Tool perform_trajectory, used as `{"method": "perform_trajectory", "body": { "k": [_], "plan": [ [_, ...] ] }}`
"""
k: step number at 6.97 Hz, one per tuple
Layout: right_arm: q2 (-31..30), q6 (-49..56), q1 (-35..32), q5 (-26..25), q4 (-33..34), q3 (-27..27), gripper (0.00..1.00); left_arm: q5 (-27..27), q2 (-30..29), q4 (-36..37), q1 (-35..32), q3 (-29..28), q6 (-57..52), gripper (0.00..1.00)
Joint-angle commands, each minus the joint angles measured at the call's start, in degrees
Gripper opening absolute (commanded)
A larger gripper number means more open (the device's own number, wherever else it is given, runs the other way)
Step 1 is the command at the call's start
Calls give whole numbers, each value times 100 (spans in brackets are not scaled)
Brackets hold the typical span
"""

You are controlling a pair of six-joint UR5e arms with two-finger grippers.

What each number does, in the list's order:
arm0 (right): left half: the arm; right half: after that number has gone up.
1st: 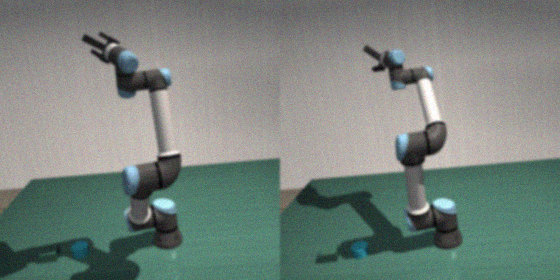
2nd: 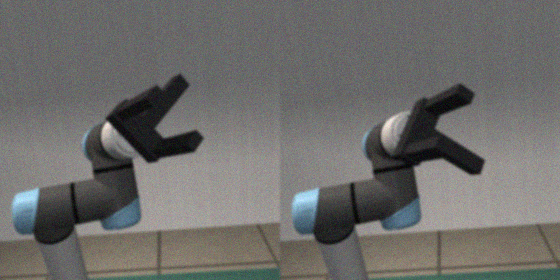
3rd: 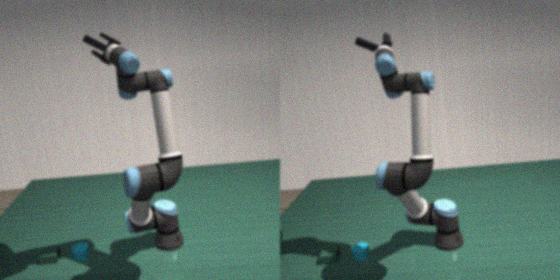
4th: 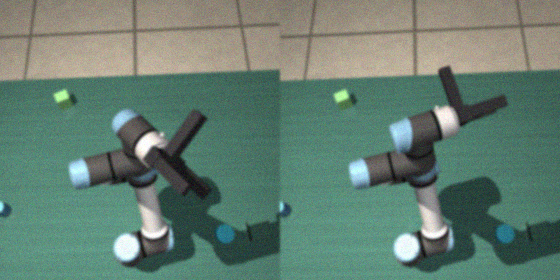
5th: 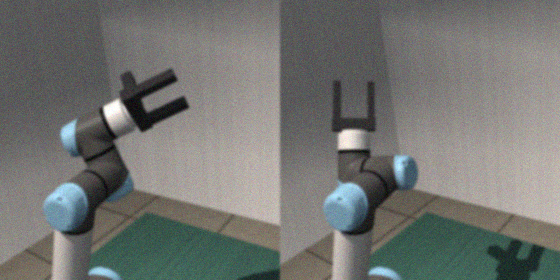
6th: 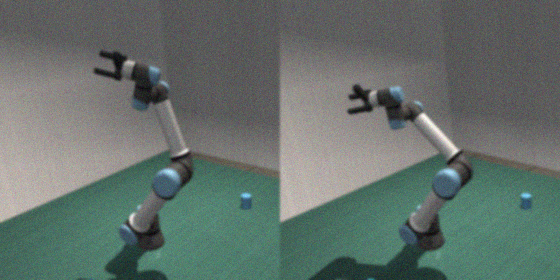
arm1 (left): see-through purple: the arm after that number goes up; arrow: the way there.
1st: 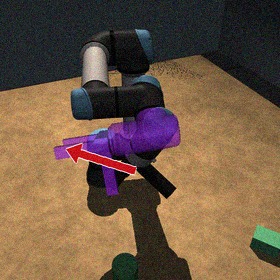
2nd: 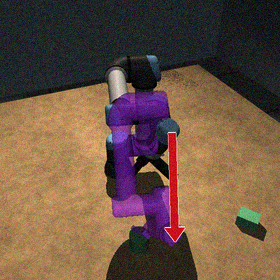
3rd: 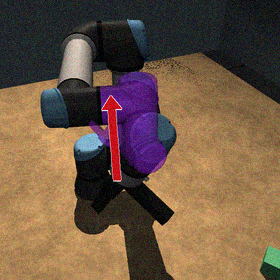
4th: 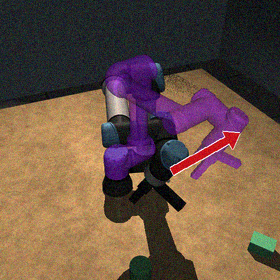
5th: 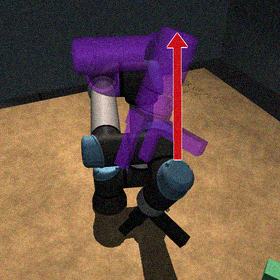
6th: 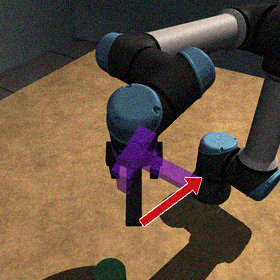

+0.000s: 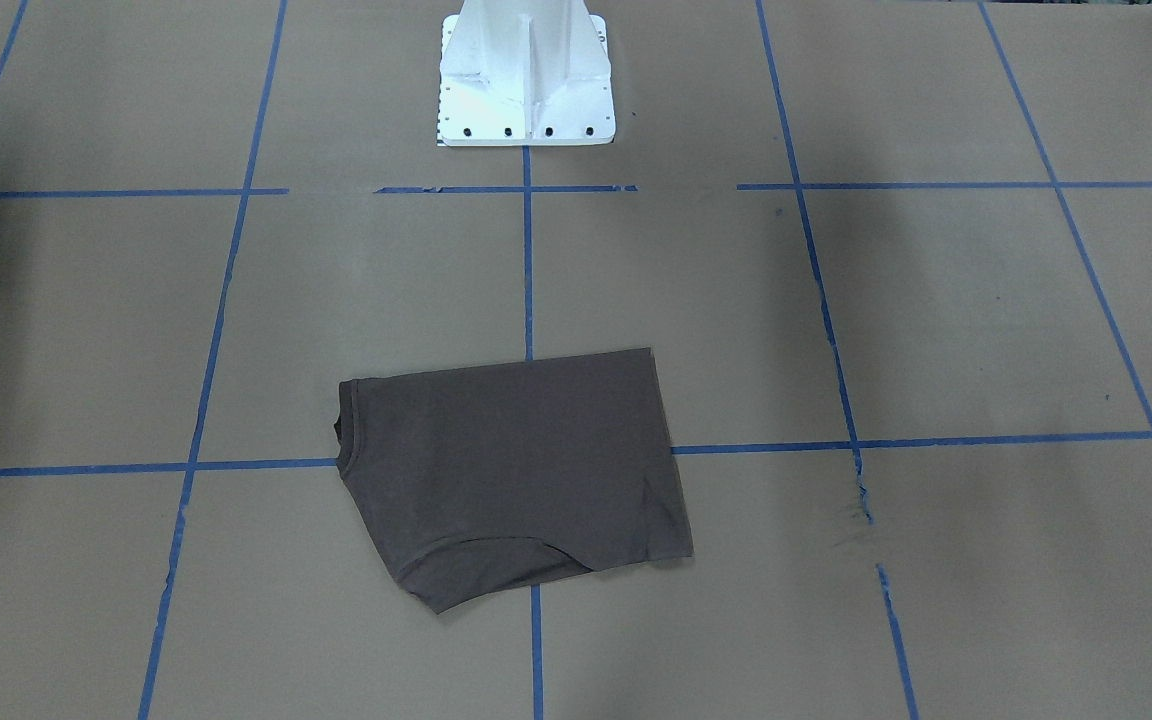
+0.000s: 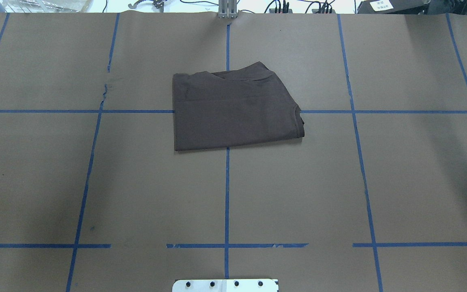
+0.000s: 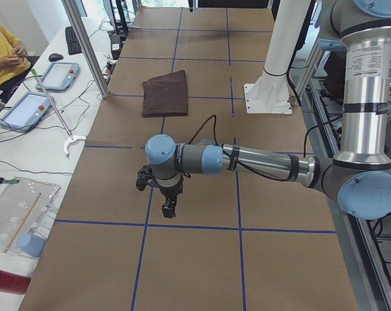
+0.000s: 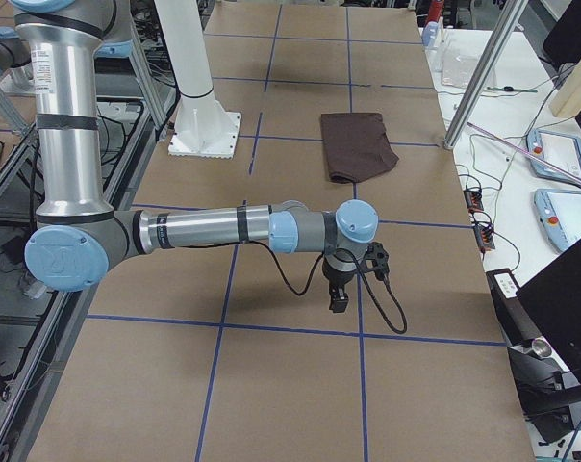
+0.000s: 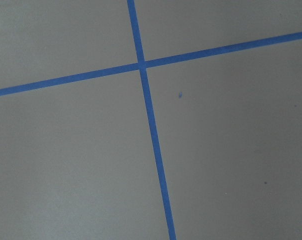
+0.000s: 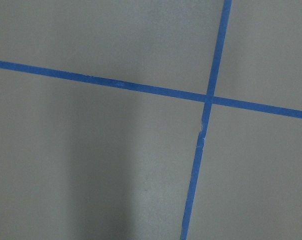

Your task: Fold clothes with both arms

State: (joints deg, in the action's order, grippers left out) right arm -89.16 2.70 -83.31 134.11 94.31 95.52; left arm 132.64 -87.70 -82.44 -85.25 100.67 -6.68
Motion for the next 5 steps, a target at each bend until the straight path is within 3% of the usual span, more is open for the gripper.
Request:
{"method": "perform_trajectory", "body": {
  "k": [1, 5],
  "plan": [
    [4, 3, -1, -8, 0, -7, 100, -1, -28, 0, 0, -4, 0, 100],
    [12, -6, 8, 36, 0, 1, 100, 8, -28, 9, 0, 32, 0, 100]
  ]
}}
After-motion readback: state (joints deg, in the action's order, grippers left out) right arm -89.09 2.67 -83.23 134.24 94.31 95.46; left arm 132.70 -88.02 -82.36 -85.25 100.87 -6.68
